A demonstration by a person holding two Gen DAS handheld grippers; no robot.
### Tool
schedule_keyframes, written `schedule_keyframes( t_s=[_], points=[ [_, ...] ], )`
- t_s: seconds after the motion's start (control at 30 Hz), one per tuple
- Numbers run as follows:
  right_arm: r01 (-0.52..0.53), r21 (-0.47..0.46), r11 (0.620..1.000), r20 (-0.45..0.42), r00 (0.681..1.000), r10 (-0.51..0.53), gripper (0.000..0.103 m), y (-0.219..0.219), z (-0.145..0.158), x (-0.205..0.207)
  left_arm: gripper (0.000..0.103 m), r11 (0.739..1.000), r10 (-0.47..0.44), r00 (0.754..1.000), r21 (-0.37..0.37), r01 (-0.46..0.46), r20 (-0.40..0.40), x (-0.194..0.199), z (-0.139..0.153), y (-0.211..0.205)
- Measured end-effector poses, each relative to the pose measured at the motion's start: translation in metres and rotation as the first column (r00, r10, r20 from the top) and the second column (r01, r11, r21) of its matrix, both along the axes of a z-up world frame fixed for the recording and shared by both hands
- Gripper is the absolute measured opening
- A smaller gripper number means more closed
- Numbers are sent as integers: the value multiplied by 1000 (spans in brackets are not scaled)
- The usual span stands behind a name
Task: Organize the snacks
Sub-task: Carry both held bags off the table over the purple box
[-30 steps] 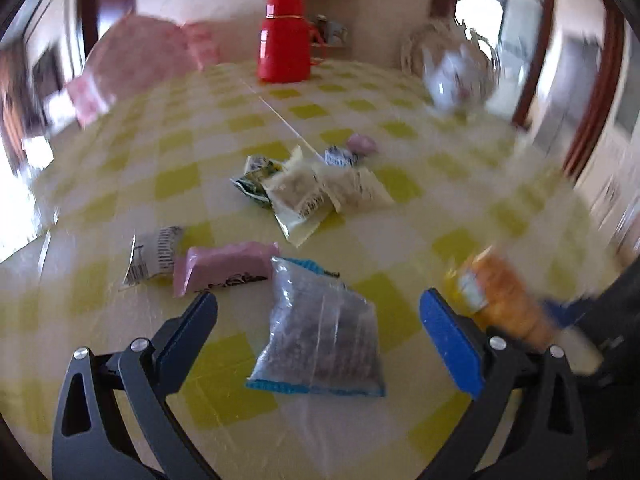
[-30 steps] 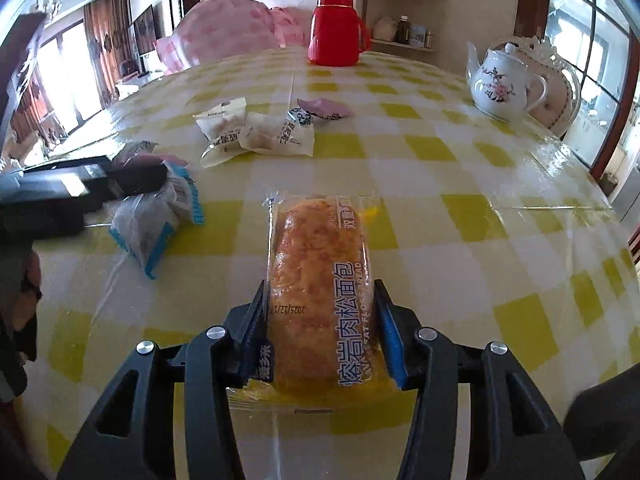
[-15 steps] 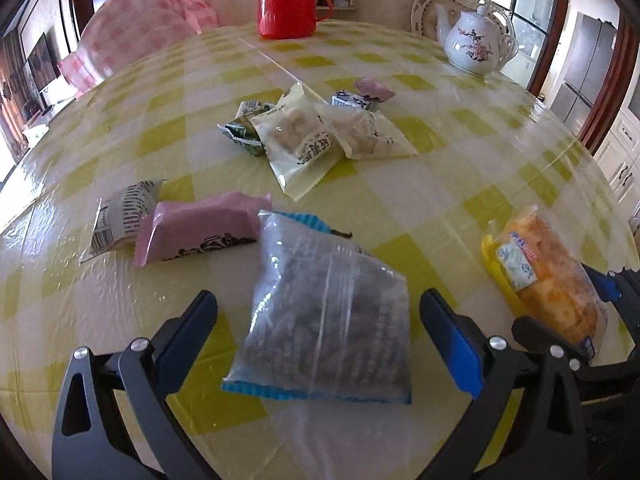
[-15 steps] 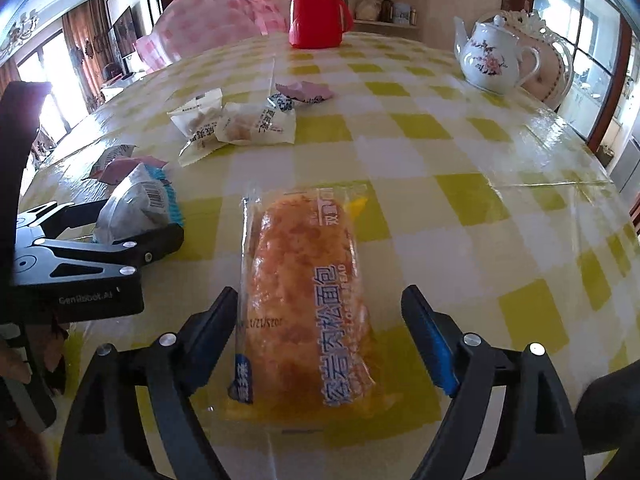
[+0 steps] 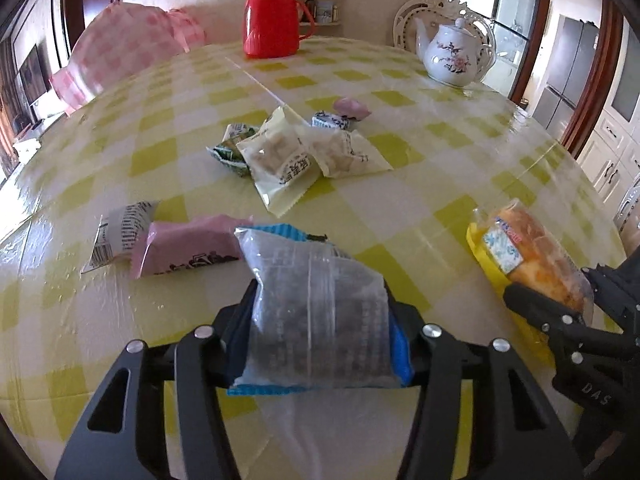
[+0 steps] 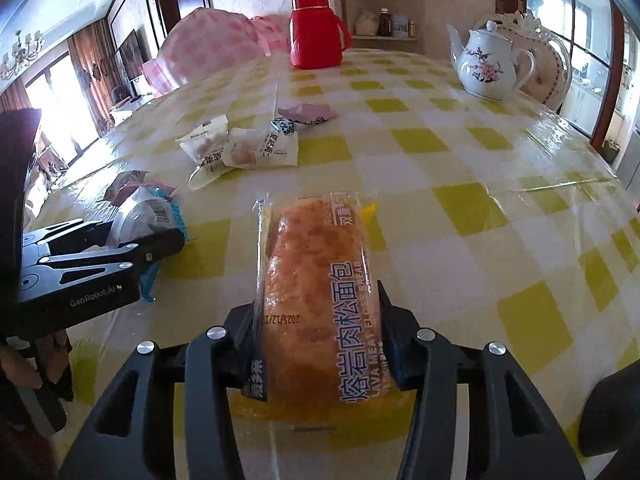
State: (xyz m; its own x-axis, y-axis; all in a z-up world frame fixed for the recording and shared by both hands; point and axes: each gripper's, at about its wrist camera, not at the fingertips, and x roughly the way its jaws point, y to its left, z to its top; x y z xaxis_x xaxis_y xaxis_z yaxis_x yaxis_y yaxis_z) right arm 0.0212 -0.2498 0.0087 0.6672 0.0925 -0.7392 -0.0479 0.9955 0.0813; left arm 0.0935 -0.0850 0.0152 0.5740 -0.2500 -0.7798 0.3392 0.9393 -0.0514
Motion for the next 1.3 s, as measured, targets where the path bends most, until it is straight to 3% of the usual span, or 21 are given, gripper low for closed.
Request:
schedule_keyframes(
  t_s=[0.73,0.97,1.3],
  points=[
    [22,24,999,5,1000,-22,48,-4,0,-1,55,1000,-10,999,7,9,49,-13,8,-2],
    [41,69,997,35,998,-44,48,-12,7,-5,55,999,43,997,-21,-42,68,-31,11,16],
    [-12,149,989,86,996,0,48,0,16,-36,55,987,138,985,-102,-128,99,-69,17,46]
  ],
)
